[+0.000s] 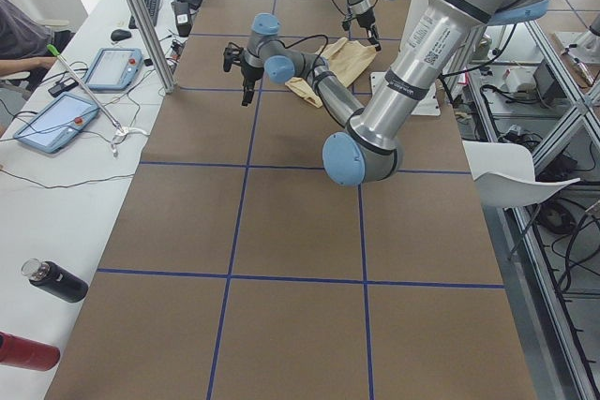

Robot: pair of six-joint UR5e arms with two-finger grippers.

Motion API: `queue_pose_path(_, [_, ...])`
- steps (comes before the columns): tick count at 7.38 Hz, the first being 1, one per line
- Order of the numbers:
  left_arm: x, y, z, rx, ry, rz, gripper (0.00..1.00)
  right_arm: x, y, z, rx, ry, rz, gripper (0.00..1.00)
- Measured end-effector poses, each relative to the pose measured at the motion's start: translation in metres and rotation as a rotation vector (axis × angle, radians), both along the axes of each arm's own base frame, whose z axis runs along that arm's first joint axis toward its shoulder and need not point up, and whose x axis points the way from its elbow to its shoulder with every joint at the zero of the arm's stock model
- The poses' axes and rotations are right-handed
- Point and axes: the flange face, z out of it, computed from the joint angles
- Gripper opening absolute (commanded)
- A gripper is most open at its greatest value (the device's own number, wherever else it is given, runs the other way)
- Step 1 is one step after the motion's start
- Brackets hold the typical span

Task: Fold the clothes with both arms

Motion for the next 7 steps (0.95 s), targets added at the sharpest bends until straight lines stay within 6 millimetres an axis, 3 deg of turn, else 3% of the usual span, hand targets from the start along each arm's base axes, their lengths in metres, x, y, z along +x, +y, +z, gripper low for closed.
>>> queue_pose_path(1, [0.002, 0.002, -0.001, 0.001, 0.003, 0.005, 0.99, 0.003, -0.011, -0.003, 0.001, -0.004, 0.026, 1.0])
queue_pose_path(3, [0.015, 0.031, 0.001, -0.006, 0.022, 0.042, 0.99, 0.02, -0.07, -0.019, 0.021, -0.035, 0.152, 1.0])
queue_pose_path(5, [0.047, 0.099, -0.005, -0.073, 0.1, 0.08, 0.99, 0.041, -0.157, -0.044, 0.061, -0.066, 0.33, 1.0])
queue_pose_path(7, [0.093, 0.18, -0.025, -0.186, 0.208, 0.124, 0.99, 0.07, -0.219, -0.052, 0.2, -0.09, 0.429, 1.0])
